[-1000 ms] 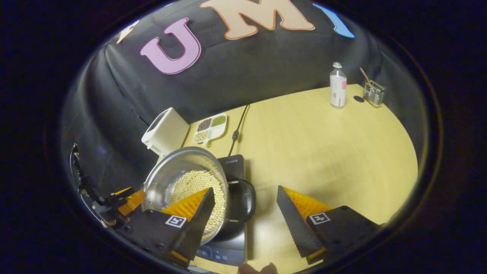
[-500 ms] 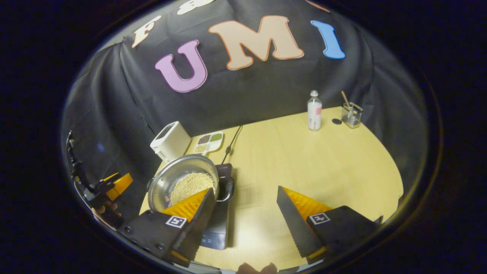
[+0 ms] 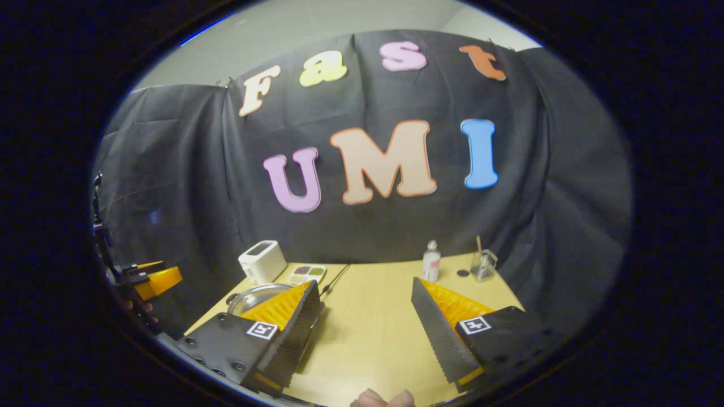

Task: First push the handle of the pot to place it horizontally, then grasp the pot with both hands and set it on the induction cooktop.

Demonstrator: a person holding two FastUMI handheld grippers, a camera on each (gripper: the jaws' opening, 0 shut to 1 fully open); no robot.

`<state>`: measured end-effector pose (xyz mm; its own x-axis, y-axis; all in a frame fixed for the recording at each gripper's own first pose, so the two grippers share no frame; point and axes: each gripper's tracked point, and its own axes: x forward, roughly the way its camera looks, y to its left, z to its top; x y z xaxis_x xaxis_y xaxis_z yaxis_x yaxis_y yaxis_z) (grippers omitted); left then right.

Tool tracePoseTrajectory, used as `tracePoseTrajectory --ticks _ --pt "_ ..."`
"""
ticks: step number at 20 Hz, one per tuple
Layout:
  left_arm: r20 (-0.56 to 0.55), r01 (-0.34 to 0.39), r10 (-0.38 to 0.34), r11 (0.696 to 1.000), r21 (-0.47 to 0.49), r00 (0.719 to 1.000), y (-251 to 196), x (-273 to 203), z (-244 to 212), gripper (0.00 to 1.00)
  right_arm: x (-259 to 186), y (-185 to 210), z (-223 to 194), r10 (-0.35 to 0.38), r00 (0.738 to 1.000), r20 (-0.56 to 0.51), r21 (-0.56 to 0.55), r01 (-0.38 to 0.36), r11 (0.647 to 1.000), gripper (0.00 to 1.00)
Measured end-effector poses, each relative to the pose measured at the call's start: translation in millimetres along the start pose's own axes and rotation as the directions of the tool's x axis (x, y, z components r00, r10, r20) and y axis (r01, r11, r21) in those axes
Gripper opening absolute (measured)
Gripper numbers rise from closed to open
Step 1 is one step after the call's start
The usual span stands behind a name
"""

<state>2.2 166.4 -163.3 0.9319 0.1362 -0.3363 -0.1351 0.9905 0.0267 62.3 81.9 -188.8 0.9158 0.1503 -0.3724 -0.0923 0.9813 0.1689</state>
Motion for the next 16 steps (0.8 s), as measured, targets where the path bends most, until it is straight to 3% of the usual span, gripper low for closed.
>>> tracePoseTrajectory --ticks 1,2,3,5,6,7,8,11,12,13,16 --pt "0.031 0.002 -0.002 1.000 0.003 1.000 -17 -12 16 0.90 -15 -10 18 0.003 0.999 0.037 -0.017 -0.002 1.000 0.92" --pt "0.063 0.002 -0.002 1.000 -0.001 0.998 -34 -26 33 0.92 -28 -19 41 0.005 0.997 0.075 -0.033 -0.003 0.999 1.00" --pt "0.090 0.000 0.001 1.000 -0.011 0.996 -48 -37 45 0.90 -40 -27 56 0.006 0.994 0.108 -0.045 -0.001 0.999 0.92" --pt "0.137 -0.004 0.009 0.999 -0.040 0.991 -73 -59 67 0.90 -62 -36 77 0.026 0.987 0.161 -0.051 -0.018 0.999 0.92" --pt "0.149 0.000 0.008 0.999 -0.048 0.989 -84 -70 72 0.90 -70 -37 83 0.035 0.984 0.177 -0.049 -0.026 0.998 0.92" --pt "0.159 0.001 0.007 0.999 -0.052 0.987 -92 -79 77 0.92 -78 -43 89 0.032 0.980 0.194 -0.047 -0.023 0.999 1.00" --pt "0.165 0.004 0.004 0.999 -0.047 0.986 -98 -85 82 0.91 -87 -48 94 0.025 0.978 0.208 -0.048 -0.016 0.999 0.92" --pt "0.200 0.002 -0.003 1.000 0.006 0.980 -107 -94 100 0.91 -105 -57 105 0.001 0.972 0.233 -0.039 0.009 0.999 0.92" --pt "0.220 0.001 -0.003 1.000 0.009 0.975 -108 -96 107 0.90 -110 -62 108 -0.017 0.970 0.245 -0.034 0.026 0.999 1.00" --pt "0.237 0.016 -0.018 1.000 0.008 0.971 -114 -98 112 0.90 -114 -66 110 -0.037 0.967 0.252 -0.027 0.045 0.999 0.92" --pt "0.248 0.055 -0.055 0.998 0.008 0.967 -122 -101 117 0.91 -122 -69 109 -0.063 0.966 0.249 -0.034 0.074 0.997 0.92"
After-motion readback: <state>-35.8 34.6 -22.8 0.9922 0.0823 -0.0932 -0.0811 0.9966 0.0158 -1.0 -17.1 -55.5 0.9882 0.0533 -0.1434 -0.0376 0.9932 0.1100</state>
